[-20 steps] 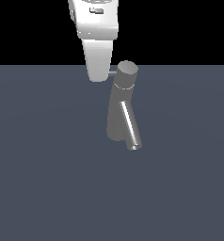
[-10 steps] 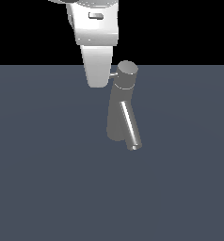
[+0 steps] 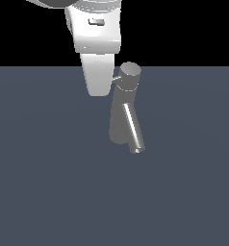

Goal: Turn on the faucet by rotating a designated handle.

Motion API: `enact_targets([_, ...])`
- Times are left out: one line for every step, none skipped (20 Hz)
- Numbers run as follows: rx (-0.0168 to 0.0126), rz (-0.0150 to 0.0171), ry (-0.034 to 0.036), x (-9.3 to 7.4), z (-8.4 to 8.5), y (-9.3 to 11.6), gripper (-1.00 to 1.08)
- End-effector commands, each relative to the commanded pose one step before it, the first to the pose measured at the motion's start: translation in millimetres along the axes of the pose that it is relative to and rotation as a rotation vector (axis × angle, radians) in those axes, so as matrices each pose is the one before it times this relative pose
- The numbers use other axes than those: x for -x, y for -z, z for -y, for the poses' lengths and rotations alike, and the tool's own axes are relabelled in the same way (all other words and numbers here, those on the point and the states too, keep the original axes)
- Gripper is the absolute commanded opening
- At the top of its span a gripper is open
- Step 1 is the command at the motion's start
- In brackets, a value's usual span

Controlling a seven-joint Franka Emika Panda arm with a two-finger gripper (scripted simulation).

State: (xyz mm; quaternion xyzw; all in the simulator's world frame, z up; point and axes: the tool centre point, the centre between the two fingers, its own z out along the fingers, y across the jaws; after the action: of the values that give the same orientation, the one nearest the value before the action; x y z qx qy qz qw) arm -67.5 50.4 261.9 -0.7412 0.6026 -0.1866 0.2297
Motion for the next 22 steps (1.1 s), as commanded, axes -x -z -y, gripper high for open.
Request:
enact_targets([0.00751,-0.00479,-0.01017,-4.54,-9.48,-0.61,-1.0])
enact_targets([0.0,0.0,0.0,0.13,-1.63,0.0,-1.0])
enact_targets([0.0,0.0,0.0,0.13,-1.6,-0.01,-1.0])
enact_targets([0.0,0.0,0.0,0.13,-1.57,-0.01,-1.0])
enact_targets([0.0,0.0,0.0,0.0,0.0,0.0,-1.0])
enact_targets([-0.00739,0.00567,0.01184,5.77,6.42,0.93,-1.0])
enact_targets([0.0,0.0,0.0,-0.79,-1.12,0.06,-1.0])
enact_targets([0.0,0.0,0.0,-0.78,-1.11,0.06,-1.0])
enact_targets([0.00035,-0.00028,-0.00053,-1.08,-1.15,-0.12,-1.0])
enact_targets([0.0,0.0,0.0,-0.77,-1.1,0.06,-1.0])
enact_targets([0.00035,-0.00027,-0.00053,-1.07,-1.14,-0.12,-1.0])
enact_targets([0.0,0.0,0.0,-0.77,-1.08,0.05,-1.0])
enact_targets([0.0,0.0,0.0,-0.76,-1.08,0.05,-1.0])
enact_targets([0.00035,-0.00027,-0.00053,-1.06,-1.12,-0.12,-1.0])
enact_targets([0.0,0.0,0.0,-0.75,-1.06,0.05,-1.0])
enact_targets([0.0,0.0,0.0,-0.75,-1.06,0.05,-1.0])
enact_targets([0.00035,-0.00027,-0.00053,-1.05,-1.1,-0.12,-1.0])
enact_targets([0.0,0.0,0.0,-0.74,-1.04,0.05,-1.0])
enact_targets([0.00025,-0.00019,-0.00038,-0.95,-1.08,-0.07,-1.0])
enact_targets([0.0,0.0,0.0,-0.73,-1.03,0.05,-1.0])
enact_targets([0.0,0.0,0.0,-0.73,-1.03,0.05,-1.0])
enact_targets([0.00035,-0.00027,-0.00053,-1.02,-1.07,-0.12,-1.0])
